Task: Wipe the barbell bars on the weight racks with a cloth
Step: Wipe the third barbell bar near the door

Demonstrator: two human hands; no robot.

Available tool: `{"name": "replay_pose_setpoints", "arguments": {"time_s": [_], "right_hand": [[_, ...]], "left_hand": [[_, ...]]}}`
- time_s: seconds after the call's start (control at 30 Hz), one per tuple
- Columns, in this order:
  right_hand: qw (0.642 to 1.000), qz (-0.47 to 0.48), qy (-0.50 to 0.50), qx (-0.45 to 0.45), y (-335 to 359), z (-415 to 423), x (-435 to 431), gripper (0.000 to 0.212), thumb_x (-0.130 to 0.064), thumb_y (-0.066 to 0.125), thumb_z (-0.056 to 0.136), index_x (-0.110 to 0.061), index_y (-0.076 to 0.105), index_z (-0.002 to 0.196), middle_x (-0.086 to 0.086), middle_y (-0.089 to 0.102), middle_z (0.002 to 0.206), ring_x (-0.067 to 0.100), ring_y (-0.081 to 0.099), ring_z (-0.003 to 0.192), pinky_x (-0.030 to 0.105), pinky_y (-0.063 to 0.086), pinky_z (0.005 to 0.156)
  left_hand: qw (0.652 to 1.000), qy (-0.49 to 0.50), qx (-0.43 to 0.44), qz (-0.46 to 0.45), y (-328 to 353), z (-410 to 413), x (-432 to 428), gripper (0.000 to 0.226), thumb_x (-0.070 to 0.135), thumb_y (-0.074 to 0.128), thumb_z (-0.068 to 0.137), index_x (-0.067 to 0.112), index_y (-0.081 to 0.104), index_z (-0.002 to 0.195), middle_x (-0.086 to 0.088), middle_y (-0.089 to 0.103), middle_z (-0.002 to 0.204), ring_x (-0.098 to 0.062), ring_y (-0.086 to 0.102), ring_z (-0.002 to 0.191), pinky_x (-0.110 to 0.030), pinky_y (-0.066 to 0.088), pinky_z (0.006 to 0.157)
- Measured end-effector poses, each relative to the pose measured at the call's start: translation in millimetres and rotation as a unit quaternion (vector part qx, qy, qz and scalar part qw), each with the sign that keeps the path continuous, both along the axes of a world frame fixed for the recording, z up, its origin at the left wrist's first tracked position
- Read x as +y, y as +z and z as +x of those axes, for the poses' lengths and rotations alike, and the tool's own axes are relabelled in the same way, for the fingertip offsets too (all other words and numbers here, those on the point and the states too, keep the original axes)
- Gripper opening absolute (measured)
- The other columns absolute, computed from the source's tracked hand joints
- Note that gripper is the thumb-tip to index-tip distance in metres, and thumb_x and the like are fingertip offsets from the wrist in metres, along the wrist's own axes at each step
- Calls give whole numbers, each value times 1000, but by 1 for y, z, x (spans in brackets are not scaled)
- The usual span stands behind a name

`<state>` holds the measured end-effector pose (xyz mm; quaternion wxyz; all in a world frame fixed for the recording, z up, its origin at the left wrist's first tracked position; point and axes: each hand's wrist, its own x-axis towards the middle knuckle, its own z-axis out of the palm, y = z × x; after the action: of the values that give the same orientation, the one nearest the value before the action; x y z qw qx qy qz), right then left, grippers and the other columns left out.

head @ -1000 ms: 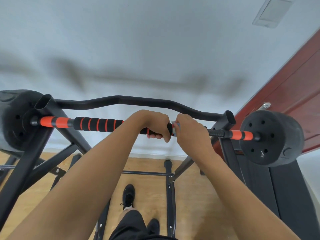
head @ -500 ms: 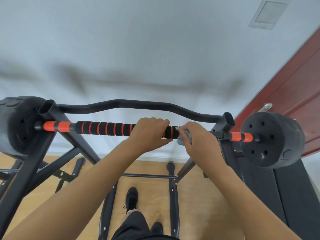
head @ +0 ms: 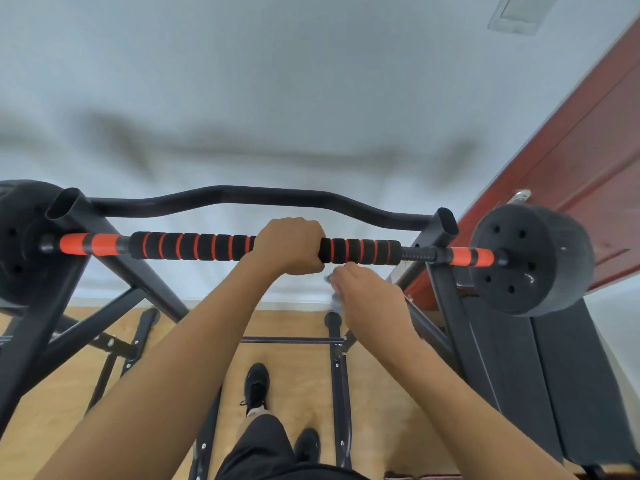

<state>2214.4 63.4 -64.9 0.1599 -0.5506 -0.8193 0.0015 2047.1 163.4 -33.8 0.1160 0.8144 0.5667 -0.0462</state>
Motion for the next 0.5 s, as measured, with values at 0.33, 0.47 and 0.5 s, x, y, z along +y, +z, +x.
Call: {"name": "replay_pose_setpoints", "arguments": {"time_s": [0.33,0.47,0.5], "right_hand": [[993,-5,-80,89,58,11,48,14,-33,53,103,-22,58,110,-9,61,93,12,60,76,25,52,68],[995,-7,-99,-19,39,-2,57,8,-23,52,102,-17,57,103,-2,57,93,19,60,73,37,56,64],[995,-11,-102,-15,36,-4,54,7,-21,52,101,-16,56,102,-1,56,92,20,59,71,38,56,62]], "left_hand": [[996,-70,-52,32,11,-8,0,32,56,76,84,30,60,90,11,59,71,-9,58,64,-23,43,61],[985,-50,45,157,-9,6,-19,21,42,60,97,22,52,95,7,49,67,-15,54,60,-29,40,60],[987,-40,46,152,-10,7,-18,19,40,61,97,23,53,94,6,49,66,-16,56,61,-30,42,61]]}}
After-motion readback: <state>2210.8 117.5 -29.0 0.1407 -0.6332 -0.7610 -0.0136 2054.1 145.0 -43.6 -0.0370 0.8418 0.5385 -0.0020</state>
